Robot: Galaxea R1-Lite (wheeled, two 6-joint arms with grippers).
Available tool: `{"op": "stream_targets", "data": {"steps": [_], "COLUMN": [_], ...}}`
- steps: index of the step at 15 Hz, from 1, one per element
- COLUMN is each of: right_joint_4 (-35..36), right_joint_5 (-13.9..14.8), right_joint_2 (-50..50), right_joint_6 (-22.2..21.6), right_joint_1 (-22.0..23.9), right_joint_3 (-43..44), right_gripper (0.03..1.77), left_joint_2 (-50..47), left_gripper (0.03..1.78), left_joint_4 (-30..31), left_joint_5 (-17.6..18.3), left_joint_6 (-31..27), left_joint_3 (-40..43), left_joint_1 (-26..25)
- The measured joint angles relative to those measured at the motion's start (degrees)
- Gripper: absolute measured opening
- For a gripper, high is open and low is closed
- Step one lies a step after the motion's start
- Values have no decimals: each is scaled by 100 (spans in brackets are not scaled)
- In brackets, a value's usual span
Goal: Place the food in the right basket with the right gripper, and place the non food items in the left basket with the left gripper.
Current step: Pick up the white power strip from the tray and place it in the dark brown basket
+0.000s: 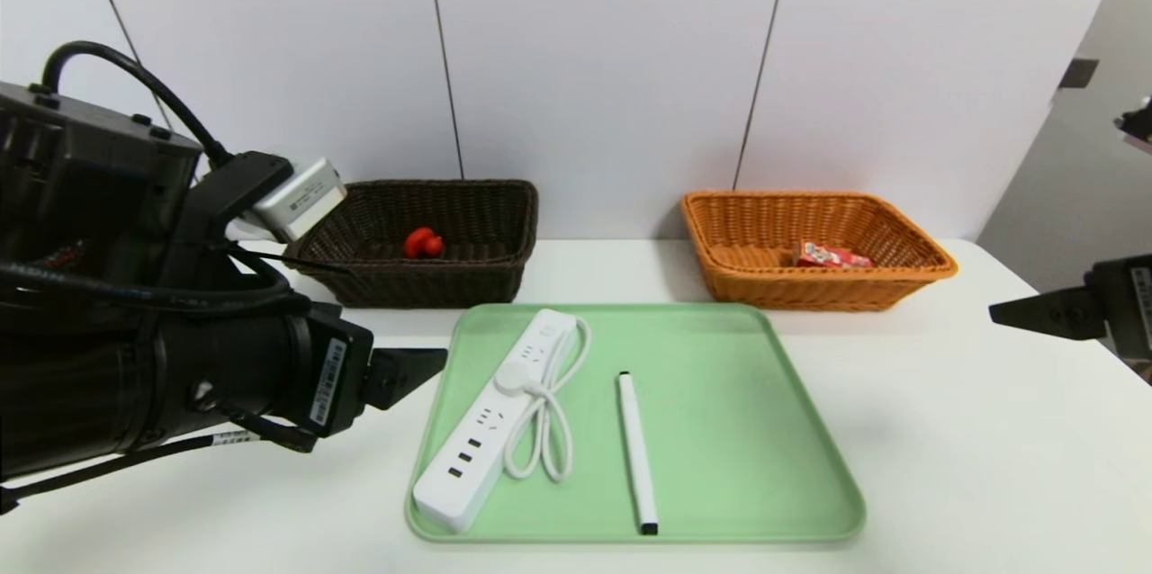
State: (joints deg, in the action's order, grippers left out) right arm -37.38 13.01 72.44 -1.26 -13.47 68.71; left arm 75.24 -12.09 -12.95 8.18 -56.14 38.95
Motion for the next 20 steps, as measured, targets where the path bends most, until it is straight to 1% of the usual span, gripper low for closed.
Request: {"op": "stream_targets", "data": {"steps": [2, 4, 6, 8, 9, 11, 15, 17, 19, 20], "right_joint_4": [4, 63, 255, 362, 367, 369, 411, 607, 874, 987], "right_joint_5": [20, 22, 18, 2, -9, -9, -17, -22, -108, -256], "right_joint_2": [-428, -723, -944, -1069, -1119, -1182, -1230, -1207, -1117, -1031], "right_joint_6": [-1, -4, -9, -11, -15, -30, -41, -41, -20, -17], "right_joint_1": [157, 295, 388, 455, 512, 588, 661, 730, 851, 890], "right_joint_3": [-438, -796, -1069, -1187, -1229, -1328, -1452, -1543, -1703, -1752], "right_gripper": [169, 169, 169, 169, 169, 169, 169, 169, 169, 169], "left_joint_2": [235, 583, 996, 1395, 1530, 1818, 2384, 2686, 2939, 3057], "left_gripper": [169, 169, 169, 169, 169, 169, 169, 169, 169, 169], "left_joint_4": [-218, -606, -1081, -1662, -1773, -1788, -1915, -2072, -2211, -2233], "left_joint_5": [-67, -249, -319, -315, -306, -282, -59, -41, -41, -39], "left_joint_6": [345, 863, 1453, 1985, 2098, 2148, 2391, 2483, 2506, 2506], "left_joint_3": [-238, -709, -1343, -1877, -1997, -2124, -2575, -2837, -3062, -3187], "left_joint_1": [250, 542, 895, 1176, 1257, 1353, 1441, 1469, 1488, 1491]}}
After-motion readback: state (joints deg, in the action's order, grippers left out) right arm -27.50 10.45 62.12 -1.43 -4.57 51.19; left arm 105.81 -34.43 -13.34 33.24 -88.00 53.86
